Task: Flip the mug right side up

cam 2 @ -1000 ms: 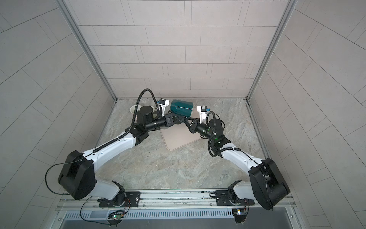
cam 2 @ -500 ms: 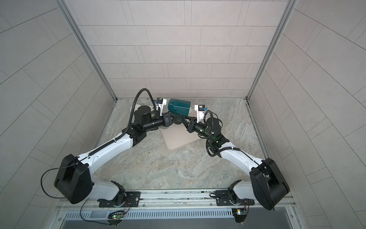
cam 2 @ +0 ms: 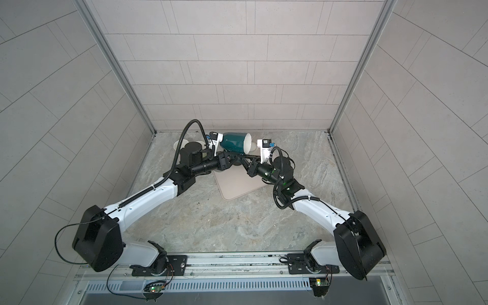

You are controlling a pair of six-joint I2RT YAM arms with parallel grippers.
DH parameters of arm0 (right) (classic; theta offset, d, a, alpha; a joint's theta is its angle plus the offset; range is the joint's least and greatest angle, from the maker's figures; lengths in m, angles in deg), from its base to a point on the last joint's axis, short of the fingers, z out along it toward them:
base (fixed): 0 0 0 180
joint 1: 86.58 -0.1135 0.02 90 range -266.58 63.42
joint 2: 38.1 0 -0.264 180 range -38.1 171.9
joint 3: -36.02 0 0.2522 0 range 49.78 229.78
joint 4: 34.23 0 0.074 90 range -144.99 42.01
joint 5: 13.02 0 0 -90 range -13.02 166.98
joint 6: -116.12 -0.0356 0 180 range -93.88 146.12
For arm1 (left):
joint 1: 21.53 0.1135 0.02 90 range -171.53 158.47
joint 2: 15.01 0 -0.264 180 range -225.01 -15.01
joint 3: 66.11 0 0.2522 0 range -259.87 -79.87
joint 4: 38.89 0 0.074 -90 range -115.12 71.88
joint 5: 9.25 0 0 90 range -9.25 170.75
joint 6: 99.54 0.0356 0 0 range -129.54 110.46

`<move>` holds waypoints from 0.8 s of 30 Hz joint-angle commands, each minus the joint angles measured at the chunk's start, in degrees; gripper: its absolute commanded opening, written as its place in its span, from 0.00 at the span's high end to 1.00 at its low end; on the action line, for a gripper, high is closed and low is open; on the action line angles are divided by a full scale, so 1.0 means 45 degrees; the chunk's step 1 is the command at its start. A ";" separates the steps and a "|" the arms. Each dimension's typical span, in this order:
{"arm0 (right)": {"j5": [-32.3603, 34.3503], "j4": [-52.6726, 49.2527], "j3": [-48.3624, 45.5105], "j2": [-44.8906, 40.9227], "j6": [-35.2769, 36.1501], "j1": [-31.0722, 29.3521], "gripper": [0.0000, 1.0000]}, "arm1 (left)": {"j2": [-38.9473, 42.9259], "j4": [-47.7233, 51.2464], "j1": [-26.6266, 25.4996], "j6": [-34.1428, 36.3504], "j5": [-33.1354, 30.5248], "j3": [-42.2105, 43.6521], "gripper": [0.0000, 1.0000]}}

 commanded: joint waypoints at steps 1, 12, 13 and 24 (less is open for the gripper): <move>-0.0124 0.1296 0.0561 -0.0453 0.0049 -0.0231 1.00 | 0.0408 -0.0713 -0.0264 0.0358 0.0642 0.0133 0.60; 0.0018 0.1238 0.0608 -0.0324 0.0145 -0.0329 1.00 | 0.0593 -0.1084 -0.0264 0.0426 0.0483 0.0442 0.43; 0.0042 0.1266 0.0567 -0.0310 0.0105 -0.0335 1.00 | 0.0552 -0.1120 -0.0266 0.0400 0.0485 0.0411 0.43; 0.0385 0.0970 0.0640 -0.0375 0.0145 -0.0353 1.00 | 0.0979 -0.1018 -0.0242 0.0564 0.0006 0.0640 0.36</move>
